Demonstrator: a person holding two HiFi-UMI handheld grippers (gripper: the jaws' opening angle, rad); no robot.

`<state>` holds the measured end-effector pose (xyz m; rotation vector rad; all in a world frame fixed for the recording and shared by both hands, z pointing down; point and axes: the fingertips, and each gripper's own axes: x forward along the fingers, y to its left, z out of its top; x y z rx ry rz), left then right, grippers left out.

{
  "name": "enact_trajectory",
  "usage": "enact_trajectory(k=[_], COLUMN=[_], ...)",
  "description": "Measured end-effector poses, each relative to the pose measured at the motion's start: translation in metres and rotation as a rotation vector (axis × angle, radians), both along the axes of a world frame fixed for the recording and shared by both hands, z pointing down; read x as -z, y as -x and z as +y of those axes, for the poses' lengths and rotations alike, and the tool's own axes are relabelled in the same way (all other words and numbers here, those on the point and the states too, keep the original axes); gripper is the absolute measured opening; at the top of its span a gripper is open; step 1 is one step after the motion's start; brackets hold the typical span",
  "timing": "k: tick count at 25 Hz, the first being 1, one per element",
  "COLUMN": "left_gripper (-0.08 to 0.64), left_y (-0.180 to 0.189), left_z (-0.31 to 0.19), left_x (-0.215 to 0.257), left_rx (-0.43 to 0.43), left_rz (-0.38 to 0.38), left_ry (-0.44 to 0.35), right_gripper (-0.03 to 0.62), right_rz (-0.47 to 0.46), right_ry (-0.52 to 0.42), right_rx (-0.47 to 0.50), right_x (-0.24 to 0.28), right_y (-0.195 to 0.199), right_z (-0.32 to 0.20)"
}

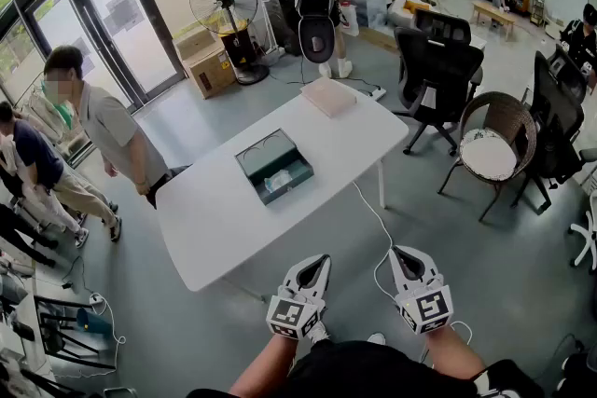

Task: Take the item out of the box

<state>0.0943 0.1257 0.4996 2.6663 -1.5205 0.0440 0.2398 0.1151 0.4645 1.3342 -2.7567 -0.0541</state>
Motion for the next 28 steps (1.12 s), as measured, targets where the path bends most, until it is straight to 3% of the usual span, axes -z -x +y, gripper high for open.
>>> enact_trajectory(k=[11,17,28], left_gripper=[0.012,0.012,0.012], left_y=[-0.002,0.010,0.074], left_z=[0.006,0.002,-0.013], left_x=[0.003,-0.001,0.001], left_rx=[0.010,0.012,0.010], left_rz=[-0.014,-0.010,-0.007], left_ry=[0.001,0.006,-0.010], right_gripper=[0.003,0.005,0.006], right_rz=[0.002,-0.070,-0.095], right_ry=[-0.018,-0.022,-0.063], right_rx=[-0.004,-0.009,0.048], right_x=[0.006,0.013,0.028], right_y=[-0.003,0.003,0.082], right_z=[0.002,-0.003,-0.023])
